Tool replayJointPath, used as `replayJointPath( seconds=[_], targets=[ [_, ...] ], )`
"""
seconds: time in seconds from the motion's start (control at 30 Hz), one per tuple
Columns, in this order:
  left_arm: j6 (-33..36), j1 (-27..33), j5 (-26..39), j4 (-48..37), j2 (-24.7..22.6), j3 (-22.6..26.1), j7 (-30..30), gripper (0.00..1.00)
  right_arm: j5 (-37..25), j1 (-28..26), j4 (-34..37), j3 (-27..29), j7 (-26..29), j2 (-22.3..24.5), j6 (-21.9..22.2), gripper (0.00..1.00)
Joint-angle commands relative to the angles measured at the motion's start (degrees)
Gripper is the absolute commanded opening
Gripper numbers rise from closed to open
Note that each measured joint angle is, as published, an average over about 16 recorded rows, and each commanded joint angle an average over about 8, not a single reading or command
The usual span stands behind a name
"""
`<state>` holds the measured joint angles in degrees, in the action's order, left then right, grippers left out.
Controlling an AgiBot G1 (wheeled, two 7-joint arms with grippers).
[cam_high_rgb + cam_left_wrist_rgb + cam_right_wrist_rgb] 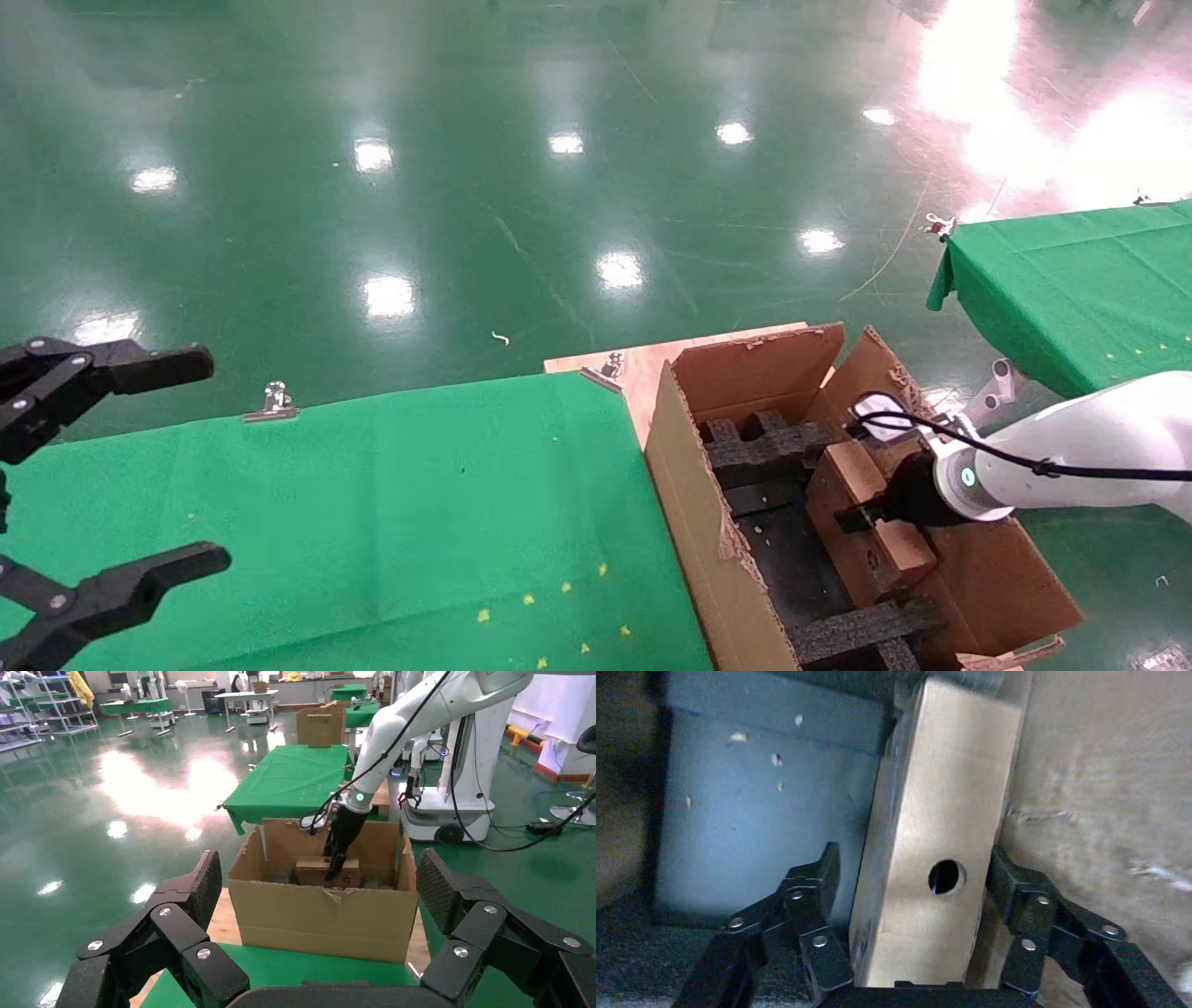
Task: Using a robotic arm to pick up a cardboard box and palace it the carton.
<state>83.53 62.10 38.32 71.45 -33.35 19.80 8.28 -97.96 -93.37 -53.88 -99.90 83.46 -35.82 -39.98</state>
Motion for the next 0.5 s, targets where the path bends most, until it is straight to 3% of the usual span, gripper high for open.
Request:
replayJointPath(
  seconds=[0.03,0.33,0.5],
  targets=[
    [0.00,0.00,0.00,0.00,0.00,0.00,0.00,1.00,-0.36,-0.56,-0.74,0.06,0.36,0.45,-0.09,1.00],
    [0.00,0.00,0.00,0.00,0.00,0.00,0.00,1.00,-3.42,-6.37,-6.51,1.78,2.19,3.09,0.37,1.00],
    [0.00,0.00,0.00,0.00,0.00,0.00,0.00,1.00,-1.18,-10.45,-13.20,4.22,0.43,5.12,0.57,1.00]
  ],
)
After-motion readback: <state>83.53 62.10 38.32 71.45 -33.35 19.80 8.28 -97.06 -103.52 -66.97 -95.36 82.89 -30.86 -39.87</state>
